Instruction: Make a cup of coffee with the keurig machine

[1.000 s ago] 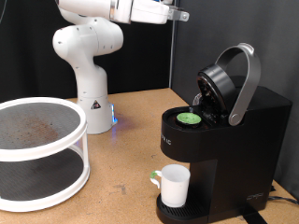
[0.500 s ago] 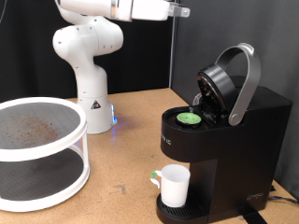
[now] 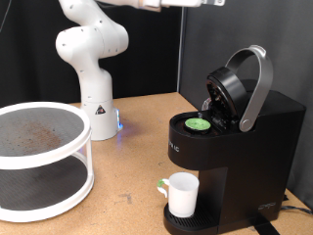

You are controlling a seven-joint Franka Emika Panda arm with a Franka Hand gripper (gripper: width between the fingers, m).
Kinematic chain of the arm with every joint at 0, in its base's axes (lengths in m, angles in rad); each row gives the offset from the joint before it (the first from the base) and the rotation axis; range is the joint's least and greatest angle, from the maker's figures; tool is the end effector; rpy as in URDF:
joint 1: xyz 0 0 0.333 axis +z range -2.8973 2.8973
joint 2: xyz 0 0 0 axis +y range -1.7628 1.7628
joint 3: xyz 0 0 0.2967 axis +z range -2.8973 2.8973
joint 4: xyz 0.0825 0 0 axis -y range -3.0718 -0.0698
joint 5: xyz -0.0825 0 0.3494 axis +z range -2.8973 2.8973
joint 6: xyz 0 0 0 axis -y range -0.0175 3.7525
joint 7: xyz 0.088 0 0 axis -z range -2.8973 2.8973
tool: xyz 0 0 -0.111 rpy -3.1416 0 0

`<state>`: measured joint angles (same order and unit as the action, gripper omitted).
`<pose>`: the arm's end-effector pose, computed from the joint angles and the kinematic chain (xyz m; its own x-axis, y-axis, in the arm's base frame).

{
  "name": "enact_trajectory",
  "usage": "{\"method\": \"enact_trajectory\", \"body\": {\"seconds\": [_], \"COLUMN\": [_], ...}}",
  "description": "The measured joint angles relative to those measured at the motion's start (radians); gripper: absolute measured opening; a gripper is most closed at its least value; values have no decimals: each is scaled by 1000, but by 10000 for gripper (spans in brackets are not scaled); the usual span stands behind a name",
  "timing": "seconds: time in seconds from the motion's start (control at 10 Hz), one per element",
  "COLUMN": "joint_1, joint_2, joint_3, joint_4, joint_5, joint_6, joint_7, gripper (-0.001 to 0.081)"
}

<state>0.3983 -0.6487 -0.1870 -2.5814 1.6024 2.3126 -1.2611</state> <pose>0.3633 0.0934 0.5220 0.6145 -0.1785 0.7685 0.6600 -0.4174 -0.6247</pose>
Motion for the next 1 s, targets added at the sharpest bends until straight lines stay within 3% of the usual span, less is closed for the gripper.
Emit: {"method": "enact_trajectory", "body": {"seconds": [0.3,0.4,0.5,0.6,0.7,0.9,1.0], "joint_1": [5,5,5,5,5,6,7], "joint_2": [78,105,134,163,192,252,283], "joint_3": [58,80,98,112,126,152,165], "joint_4": [78,104,129,153,176,220,241], "joint_5": [20,23,19,13,7,-16,-26], "joint_6": [66,94,110,117,125,133,135], "joint_7": [-2,-10,-11,-12,-13,-6,-1], "gripper": [803,720,720,536,536,217,217]}}
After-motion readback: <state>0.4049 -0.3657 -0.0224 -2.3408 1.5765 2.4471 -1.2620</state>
